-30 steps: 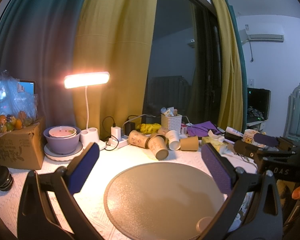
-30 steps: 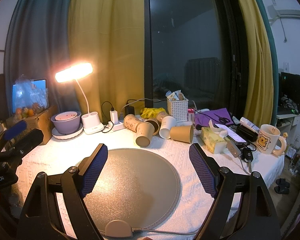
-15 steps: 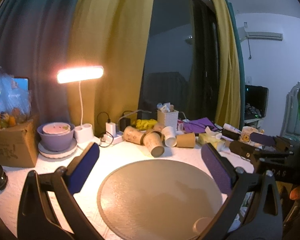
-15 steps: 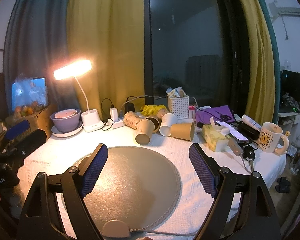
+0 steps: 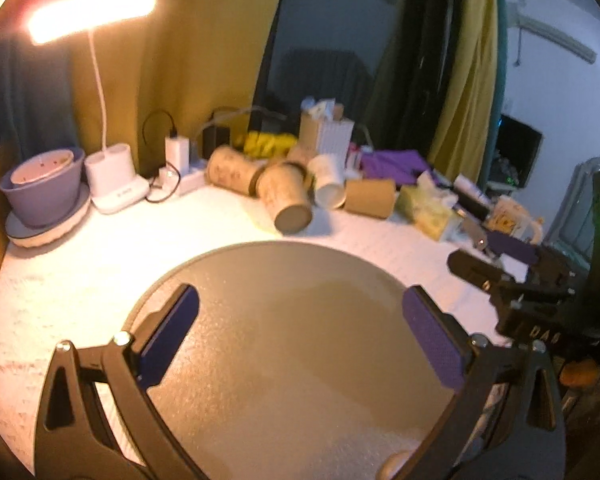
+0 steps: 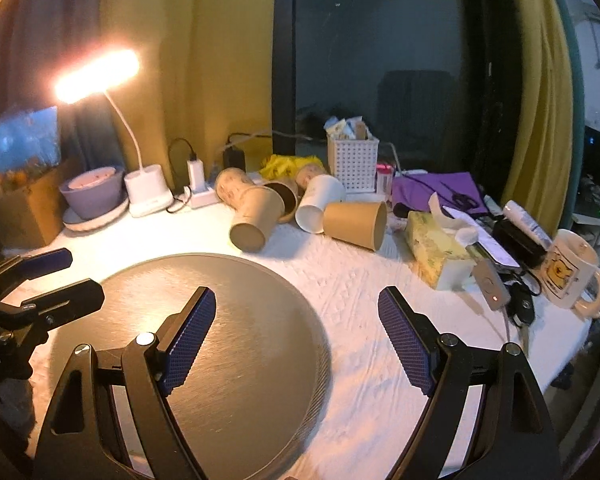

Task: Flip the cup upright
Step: 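Reach the left gripper to the tan bamboo-print paper cup lying sideways and grasp it, then lift the tan cup with the left gripper and carry it toward the right gripper, then close the right gripper on the tan cup while the left gripper holds it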

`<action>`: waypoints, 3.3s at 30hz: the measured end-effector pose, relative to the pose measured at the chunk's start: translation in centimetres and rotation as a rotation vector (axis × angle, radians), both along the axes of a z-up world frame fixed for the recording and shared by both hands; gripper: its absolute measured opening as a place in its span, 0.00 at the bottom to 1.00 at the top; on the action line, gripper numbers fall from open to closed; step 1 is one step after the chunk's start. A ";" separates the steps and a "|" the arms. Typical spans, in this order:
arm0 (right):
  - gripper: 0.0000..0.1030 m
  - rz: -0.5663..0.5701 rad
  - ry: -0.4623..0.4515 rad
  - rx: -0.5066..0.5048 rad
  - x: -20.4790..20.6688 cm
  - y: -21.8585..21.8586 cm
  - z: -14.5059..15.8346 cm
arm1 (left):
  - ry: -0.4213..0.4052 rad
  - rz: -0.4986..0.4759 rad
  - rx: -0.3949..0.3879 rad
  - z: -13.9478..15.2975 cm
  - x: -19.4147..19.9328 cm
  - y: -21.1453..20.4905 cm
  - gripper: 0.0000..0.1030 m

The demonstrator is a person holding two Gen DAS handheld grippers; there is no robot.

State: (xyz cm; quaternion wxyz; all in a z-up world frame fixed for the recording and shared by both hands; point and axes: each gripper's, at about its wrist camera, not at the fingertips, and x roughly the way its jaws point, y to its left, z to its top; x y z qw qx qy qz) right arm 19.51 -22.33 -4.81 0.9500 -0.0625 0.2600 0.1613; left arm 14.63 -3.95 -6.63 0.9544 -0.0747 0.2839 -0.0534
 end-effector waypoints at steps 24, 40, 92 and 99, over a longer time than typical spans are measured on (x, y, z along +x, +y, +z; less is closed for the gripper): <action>0.83 0.006 0.181 0.043 16.5 -1.2 -2.3 | 0.251 -0.016 0.042 -2.6 22.8 -0.6 0.98; 0.84 -0.021 0.179 0.028 15.6 -0.2 -1.5 | 0.375 -0.047 -0.079 -5.4 24.3 1.1 0.57; 0.84 0.210 0.233 0.420 -5.4 6.5 1.9 | -0.212 -0.410 0.138 -1.1 -6.2 0.5 0.57; 0.83 0.278 0.288 0.546 -4.5 5.3 1.4 | -0.286 -0.484 0.149 -0.5 -7.9 -0.2 0.57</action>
